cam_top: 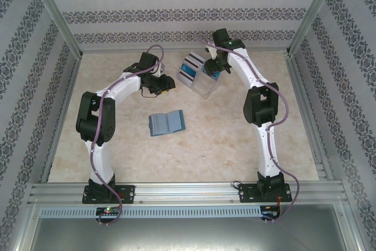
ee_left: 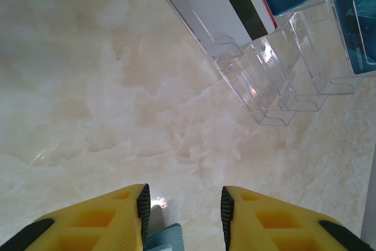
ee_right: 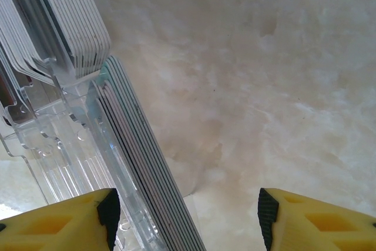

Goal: Put the credit cards into the card holder

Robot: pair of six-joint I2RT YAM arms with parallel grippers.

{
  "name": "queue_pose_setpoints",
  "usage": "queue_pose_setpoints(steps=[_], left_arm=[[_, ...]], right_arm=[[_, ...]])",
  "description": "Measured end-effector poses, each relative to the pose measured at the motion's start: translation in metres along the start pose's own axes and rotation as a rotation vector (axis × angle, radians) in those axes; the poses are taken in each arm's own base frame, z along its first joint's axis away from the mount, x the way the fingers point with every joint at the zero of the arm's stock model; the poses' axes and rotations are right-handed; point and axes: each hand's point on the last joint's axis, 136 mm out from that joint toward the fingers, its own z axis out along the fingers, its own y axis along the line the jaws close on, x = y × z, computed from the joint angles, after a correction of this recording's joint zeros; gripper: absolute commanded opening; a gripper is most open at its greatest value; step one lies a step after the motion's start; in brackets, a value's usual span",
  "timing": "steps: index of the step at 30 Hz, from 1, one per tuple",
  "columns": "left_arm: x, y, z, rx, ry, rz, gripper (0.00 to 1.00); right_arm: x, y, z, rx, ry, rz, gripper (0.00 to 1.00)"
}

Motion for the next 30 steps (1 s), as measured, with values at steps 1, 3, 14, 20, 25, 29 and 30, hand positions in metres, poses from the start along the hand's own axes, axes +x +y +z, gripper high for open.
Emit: queue_pose_setpoints(steps=[1,3,14,20,25,29,30], left_arm=[[0.000,0.000,0.000,0.000,0.001,0.000,0.39],[0.000,0.000,0.000,0.000,0.001,0.000,0.39],[0.000,0.000,0.000,0.000,0.000,0.000,0.39],[0.000,0.000,0.000,0.000,0.000,0.000,0.39],[0.000,0.000,0.000,0.000,0.000,0.000,0.39],[0.000,0.000,0.000,0.000,0.000,0.000,0.39],[0.000,0.000,0.000,0.000,0.000,0.000,0.39]], right_arm=[[0.000,-0.001,0.000,0.003,0.001,0.000,0.65],[0.000,-0.002,0.000,0.011,0.002,0.000,0.65],[0.000,-0.007,-0.002,0.039,0.002,0.002,0.64],[-0.002,-0.009,-0.006,0.050,-0.006,0.002,0.60],[-0.005,-0.011,-0.013,0.058,-0.021,0.003,0.56],[-0.005,-0.012,-0.014,0.059,-0.022,0.004,0.54],[-0.005,-0.012,-0.014,0.058,-0.022,0.004,0.54]])
